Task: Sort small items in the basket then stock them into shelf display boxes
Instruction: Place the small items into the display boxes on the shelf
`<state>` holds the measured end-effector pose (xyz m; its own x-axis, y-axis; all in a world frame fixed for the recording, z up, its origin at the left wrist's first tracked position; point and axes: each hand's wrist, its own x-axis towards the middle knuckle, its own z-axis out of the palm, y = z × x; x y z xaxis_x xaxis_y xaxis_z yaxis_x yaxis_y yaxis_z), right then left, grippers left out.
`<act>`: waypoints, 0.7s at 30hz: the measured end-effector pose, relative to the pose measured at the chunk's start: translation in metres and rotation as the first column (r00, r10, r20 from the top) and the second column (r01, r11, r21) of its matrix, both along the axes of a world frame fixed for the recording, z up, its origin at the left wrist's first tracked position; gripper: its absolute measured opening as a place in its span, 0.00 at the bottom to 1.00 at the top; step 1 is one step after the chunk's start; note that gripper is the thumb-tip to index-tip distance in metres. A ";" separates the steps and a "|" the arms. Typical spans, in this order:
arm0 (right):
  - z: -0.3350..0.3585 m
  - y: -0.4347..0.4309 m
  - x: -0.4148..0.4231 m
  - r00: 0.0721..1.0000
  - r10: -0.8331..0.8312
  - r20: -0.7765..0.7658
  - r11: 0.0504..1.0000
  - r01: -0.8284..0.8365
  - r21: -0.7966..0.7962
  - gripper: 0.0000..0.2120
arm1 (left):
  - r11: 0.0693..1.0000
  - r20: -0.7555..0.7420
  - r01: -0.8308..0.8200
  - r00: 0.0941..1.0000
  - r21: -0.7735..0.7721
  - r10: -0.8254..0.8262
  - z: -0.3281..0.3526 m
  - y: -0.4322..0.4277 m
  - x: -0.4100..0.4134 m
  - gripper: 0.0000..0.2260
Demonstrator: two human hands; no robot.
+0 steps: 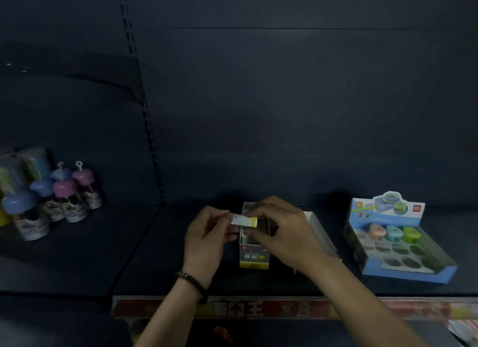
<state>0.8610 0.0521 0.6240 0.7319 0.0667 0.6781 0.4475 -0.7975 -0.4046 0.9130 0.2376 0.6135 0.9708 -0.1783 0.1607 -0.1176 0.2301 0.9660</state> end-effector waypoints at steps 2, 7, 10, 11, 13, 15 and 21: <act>-0.001 -0.002 0.004 0.999 0.005 0.044 1.000 -0.004 -0.020 0.09 | 1.000 -0.005 0.013 1.000 -0.008 -0.013 0.000 -0.005 -0.001 0.04; -0.001 -0.019 0.010 0.996 -0.016 0.084 0.979 0.032 -0.199 0.09 | 0.999 0.020 0.002 1.000 0.033 -0.003 0.000 -0.008 -0.003 0.03; -0.001 -0.028 0.014 0.998 0.005 0.070 0.967 0.013 -0.256 0.08 | 0.997 0.068 -0.015 0.998 0.070 0.011 -0.008 -0.007 -0.008 0.08; 0.000 -0.031 0.016 0.999 -0.003 0.039 0.968 0.013 -0.250 0.07 | 0.992 0.129 -0.042 0.991 0.115 0.027 -0.015 -0.005 -0.010 0.09; 0.003 -0.038 0.021 0.997 -0.045 -0.065 0.975 0.030 -0.221 0.07 | 0.940 0.362 -0.142 0.932 0.310 0.021 -0.031 0.003 -0.011 0.12; 0.007 -0.044 0.026 0.983 -0.089 -0.161 0.975 0.053 -0.215 0.08 | 0.850 0.544 -0.209 0.833 0.484 -0.105 -0.045 0.007 -0.012 0.11; 0.016 -0.041 0.042 0.915 -0.181 -0.361 0.928 0.036 -0.372 0.06 | 0.821 0.576 -0.209 0.800 0.532 -0.170 -0.059 0.005 -0.009 0.07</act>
